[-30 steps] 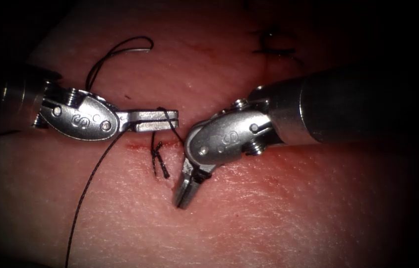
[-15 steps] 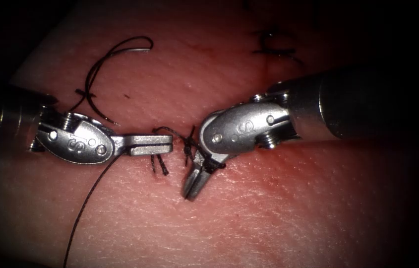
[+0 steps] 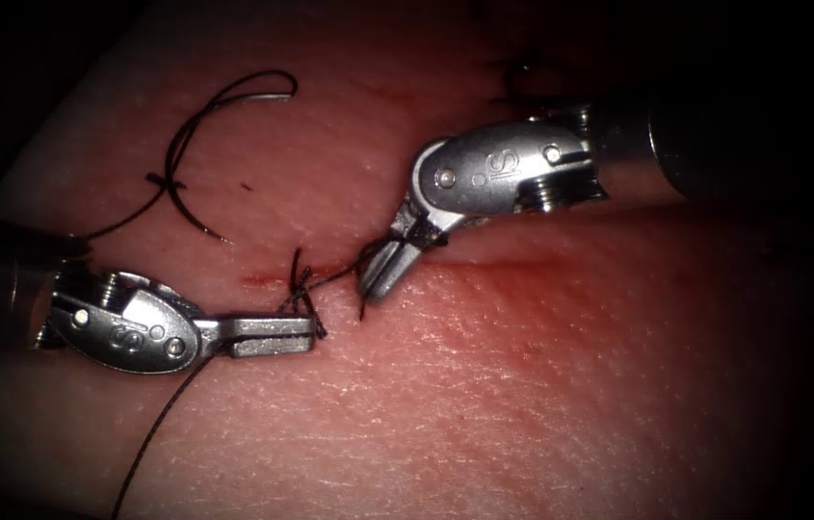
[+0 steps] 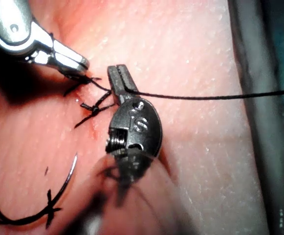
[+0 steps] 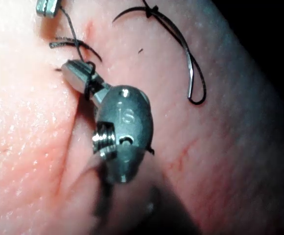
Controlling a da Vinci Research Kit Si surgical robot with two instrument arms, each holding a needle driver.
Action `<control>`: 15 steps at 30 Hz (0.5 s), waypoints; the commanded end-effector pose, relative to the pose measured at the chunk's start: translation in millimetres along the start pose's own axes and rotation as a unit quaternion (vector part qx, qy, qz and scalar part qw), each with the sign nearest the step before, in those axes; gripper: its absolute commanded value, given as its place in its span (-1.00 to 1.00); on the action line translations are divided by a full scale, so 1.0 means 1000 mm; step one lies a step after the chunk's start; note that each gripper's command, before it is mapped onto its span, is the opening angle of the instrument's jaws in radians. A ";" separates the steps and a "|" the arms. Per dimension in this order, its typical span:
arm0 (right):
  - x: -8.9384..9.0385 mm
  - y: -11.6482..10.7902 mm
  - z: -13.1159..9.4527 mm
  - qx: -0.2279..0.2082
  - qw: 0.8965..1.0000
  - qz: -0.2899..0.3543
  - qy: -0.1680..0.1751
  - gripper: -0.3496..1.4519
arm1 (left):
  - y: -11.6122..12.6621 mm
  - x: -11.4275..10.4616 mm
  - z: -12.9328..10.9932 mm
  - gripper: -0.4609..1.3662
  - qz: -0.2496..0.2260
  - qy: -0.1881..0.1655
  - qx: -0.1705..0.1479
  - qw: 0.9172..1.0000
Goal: Wound Closure
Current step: Pull upward with right grasper and downward with left jaws and tighten knot
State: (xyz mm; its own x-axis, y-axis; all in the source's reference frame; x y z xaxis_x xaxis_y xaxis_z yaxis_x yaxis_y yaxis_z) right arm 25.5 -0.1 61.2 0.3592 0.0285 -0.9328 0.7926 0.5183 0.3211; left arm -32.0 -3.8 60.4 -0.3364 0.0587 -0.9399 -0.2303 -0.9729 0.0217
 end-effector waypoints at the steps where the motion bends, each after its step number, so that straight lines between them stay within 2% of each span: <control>1: -0.0002 0.0001 -0.0001 -0.006 1.000 0.001 0.005 -1.00 | 0.0003 -0.0001 0.0001 -0.88 0.001 -0.001 -0.004 1.000; 4: -0.0005 0.0005 -0.0005 -0.017 0.999 0.010 0.026 -1.00 | 0.0017 0.0002 0.0000 -0.88 -0.002 -0.002 -0.007 1.000; 11: -0.0013 0.0015 -0.0014 -0.043 0.998 0.045 0.032 -1.00 | 0.0043 0.0012 -0.0002 -0.88 -0.003 0.001 -0.013 1.000; 15: -0.0020 0.0021 -0.0022 -0.063 0.995 0.063 0.034 -1.00 | 0.0060 0.0025 -0.0001 -0.88 -0.002 0.004 -0.016 1.000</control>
State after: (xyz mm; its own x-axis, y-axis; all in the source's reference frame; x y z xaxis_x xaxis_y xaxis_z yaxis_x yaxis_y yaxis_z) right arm 25.3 3.0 63.6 0.4170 0.1575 -0.8951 0.6718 0.6100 0.4203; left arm -34.4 -9.9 57.9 -0.3266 0.0613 -0.9432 -0.2068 -0.9784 0.0080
